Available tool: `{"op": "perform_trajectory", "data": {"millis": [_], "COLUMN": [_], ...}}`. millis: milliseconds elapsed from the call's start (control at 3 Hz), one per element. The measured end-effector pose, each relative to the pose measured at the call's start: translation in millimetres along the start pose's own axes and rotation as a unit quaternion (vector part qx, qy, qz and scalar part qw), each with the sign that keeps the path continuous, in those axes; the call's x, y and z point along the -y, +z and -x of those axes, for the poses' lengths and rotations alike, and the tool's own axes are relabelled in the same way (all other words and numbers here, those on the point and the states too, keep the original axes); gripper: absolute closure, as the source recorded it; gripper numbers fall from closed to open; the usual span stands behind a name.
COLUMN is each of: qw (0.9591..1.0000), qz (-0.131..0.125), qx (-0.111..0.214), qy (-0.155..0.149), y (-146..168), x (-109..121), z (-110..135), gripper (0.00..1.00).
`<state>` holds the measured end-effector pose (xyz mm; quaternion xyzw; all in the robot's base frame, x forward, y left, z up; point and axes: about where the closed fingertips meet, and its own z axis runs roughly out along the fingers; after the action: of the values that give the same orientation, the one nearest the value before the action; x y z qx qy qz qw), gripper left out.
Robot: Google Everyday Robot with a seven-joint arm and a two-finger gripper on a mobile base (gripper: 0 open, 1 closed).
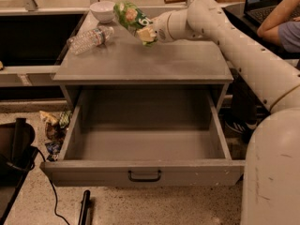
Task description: Place green rice chip bag into top drawer
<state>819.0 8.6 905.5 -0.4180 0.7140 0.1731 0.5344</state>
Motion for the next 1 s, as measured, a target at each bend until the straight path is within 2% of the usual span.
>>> {"op": "perform_trajectory", "data": {"millis": [333,667,1000], "qw": [1.0000,0.9994,0.9944], "qz": [0.000,0.022,0.045], "qx": [0.000,-0.005,-0.018], "qy": [0.000,-0.025,-0.094], "y": [0.0,-0.4,-33.7], "x": [-0.1,-7.8,-35.5], "z": [0.0,3.9,14.5], "gripper": [1.00,1.00,1.00]}}
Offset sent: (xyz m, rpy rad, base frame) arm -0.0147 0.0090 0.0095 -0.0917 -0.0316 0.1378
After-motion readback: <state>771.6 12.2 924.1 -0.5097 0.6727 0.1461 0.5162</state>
